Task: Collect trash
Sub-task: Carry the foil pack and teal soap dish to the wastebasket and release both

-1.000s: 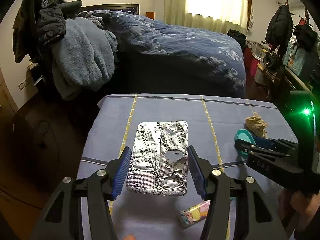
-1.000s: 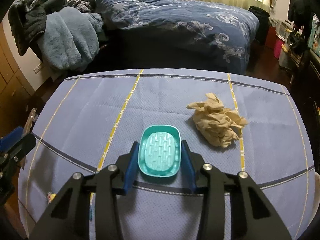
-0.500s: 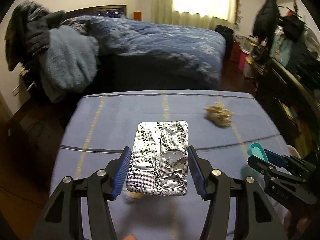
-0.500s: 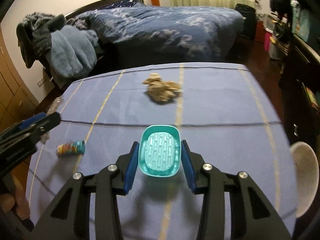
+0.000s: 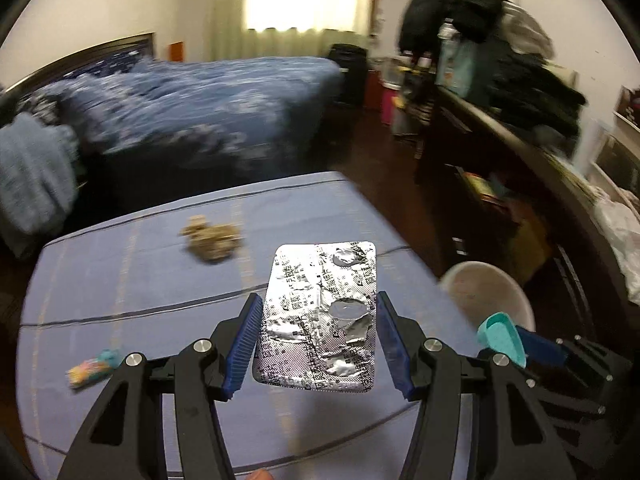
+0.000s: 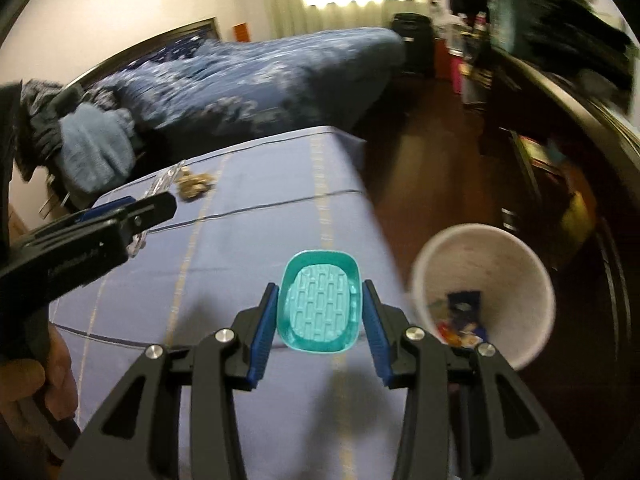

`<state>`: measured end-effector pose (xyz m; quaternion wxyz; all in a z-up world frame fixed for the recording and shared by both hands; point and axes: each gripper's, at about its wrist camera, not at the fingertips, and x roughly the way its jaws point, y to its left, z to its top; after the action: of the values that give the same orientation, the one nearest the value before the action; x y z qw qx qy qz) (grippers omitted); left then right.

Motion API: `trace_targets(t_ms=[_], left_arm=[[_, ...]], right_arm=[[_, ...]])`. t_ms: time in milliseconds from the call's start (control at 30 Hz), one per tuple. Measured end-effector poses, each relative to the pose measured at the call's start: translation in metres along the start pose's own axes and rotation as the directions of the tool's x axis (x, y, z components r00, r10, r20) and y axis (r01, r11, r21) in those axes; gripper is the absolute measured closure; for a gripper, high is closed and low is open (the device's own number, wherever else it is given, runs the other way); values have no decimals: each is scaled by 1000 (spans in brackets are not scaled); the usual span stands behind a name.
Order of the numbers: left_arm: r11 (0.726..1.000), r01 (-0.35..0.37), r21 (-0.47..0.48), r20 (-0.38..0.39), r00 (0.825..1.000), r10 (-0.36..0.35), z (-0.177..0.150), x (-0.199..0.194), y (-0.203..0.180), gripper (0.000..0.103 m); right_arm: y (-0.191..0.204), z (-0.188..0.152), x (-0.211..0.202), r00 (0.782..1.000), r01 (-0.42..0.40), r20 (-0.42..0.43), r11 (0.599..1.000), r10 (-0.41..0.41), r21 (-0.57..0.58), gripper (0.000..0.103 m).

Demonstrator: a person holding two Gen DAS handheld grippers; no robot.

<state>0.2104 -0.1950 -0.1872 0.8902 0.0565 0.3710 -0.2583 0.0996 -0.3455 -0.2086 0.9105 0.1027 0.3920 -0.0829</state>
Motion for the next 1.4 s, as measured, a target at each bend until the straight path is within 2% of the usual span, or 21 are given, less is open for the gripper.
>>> trace_targets(t_ms=[300, 700, 967, 1400], left_arm=[[986, 119, 118, -15, 993, -118, 15, 22, -94, 46], [959, 198, 203, -51, 980, -192, 28, 49, -168, 46], [942, 218, 255, -107, 975, -196, 30, 88, -205, 46], [943, 245, 225, -208, 958, -199, 31, 152, -227, 45]], right_arm=[[-90, -13, -28, 995, 91, 30, 986, -96, 138, 61], [-163, -19, -43, 984, 150, 59, 958, -169, 246, 61], [-200, -16, -17, 979, 169, 61, 947, -193, 273, 61], [-221, -14, 47, 985, 162, 14, 961, -169, 226, 61]])
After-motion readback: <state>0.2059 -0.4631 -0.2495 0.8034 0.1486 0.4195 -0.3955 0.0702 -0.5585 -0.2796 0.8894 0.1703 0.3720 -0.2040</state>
